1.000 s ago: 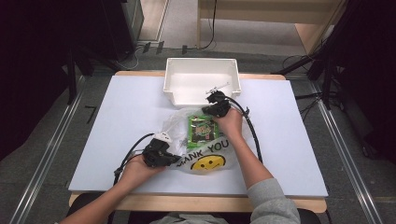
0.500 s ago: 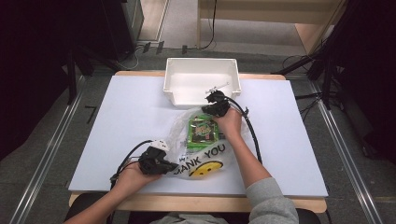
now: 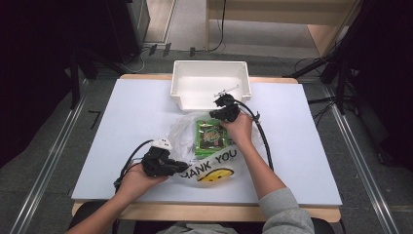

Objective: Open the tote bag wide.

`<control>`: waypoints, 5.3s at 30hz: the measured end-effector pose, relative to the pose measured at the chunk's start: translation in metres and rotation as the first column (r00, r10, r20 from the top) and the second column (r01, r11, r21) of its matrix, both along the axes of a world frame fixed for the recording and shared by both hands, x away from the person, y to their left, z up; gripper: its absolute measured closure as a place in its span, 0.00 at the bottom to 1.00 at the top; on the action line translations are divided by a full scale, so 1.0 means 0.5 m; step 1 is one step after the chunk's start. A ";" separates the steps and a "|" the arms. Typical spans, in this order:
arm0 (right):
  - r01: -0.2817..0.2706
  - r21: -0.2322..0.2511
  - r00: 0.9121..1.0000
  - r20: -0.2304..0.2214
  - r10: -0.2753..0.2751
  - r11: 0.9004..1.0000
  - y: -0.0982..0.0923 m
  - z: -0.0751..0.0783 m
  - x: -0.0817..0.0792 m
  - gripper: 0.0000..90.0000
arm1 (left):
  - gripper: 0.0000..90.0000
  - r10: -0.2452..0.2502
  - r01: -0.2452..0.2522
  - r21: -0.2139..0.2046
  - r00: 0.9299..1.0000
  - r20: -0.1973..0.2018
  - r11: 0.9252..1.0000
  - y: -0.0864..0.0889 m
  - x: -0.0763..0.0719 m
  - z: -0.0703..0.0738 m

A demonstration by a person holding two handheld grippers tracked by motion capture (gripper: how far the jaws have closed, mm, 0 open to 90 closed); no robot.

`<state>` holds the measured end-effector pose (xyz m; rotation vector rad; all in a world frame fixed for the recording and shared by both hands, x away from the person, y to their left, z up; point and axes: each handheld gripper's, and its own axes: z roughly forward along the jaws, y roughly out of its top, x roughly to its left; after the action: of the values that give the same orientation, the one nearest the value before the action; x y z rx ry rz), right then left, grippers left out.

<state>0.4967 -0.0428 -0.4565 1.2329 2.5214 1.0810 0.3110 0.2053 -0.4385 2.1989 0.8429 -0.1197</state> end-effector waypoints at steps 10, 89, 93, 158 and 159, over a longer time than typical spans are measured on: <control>-0.025 0.058 1.000 0.017 0.024 0.998 -0.017 0.037 -0.027 0.86 | 0.67 0.028 -0.027 -0.034 0.999 0.036 0.999 0.001 0.032 0.057; -0.064 0.033 0.997 -0.028 0.065 0.997 -0.170 0.004 -0.238 1.00 | 0.98 0.087 -0.090 0.092 0.996 0.037 0.992 -0.189 0.391 -0.038; -0.062 0.023 0.998 -0.031 0.062 0.998 -0.177 -0.003 -0.255 1.00 | 0.98 0.095 -0.098 0.094 0.995 0.037 0.991 -0.190 0.391 -0.039; -0.111 0.074 0.994 0.032 0.108 0.991 -0.164 0.015 -0.341 0.83 | 0.73 0.095 -0.096 0.045 0.995 0.032 0.994 -0.165 0.354 0.032; -0.105 0.072 0.994 0.037 0.103 0.992 -0.163 0.018 -0.340 0.83 | 0.72 0.088 -0.090 0.047 0.996 0.033 0.995 -0.164 0.349 0.036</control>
<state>0.3267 -0.1243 -0.4475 1.1019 2.5675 1.2180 0.4857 0.1233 -0.4203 2.1988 0.9340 -0.0224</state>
